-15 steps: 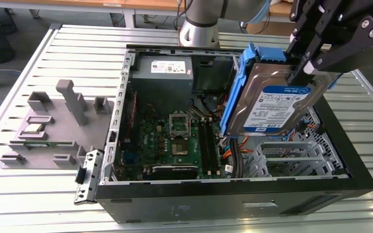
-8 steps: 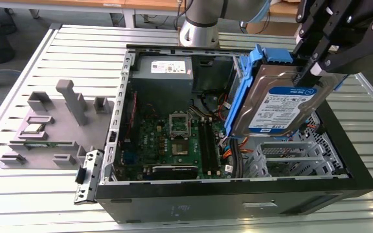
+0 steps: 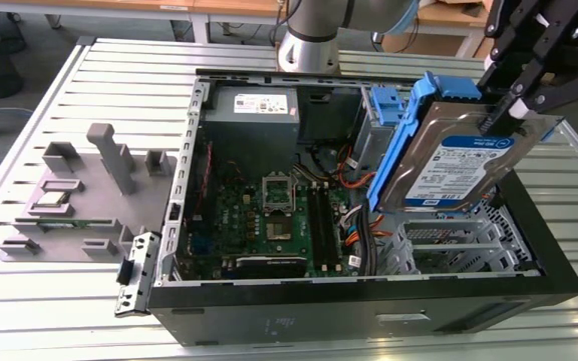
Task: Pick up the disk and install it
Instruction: 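Insert the disk into the insertion slot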
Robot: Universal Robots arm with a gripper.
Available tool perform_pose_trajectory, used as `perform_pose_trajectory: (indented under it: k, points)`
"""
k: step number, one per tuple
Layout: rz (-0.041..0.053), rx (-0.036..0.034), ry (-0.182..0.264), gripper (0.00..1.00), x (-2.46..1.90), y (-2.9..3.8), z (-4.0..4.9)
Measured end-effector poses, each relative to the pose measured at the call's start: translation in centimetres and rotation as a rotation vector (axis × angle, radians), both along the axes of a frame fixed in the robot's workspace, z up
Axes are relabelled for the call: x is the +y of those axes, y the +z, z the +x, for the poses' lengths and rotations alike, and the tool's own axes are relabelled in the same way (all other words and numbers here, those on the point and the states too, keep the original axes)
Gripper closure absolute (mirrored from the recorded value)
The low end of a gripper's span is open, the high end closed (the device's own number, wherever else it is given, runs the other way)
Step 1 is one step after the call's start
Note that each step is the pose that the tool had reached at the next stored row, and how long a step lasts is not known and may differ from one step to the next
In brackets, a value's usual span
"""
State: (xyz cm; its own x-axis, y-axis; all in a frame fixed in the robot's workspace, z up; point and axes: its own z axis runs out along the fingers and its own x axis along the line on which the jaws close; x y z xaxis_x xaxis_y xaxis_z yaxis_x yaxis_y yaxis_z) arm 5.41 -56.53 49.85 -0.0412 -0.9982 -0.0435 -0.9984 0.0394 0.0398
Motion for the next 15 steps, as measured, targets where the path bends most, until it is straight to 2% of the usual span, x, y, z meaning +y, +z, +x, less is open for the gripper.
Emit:
perform_pose_trajectory:
  k: [5,15]
  points:
    - [-0.0001,0.0,0.0,0.65,0.01,-0.01,1.09]
    - [-0.0002,0.0,0.0,0.65,0.0,-0.24,1.22]
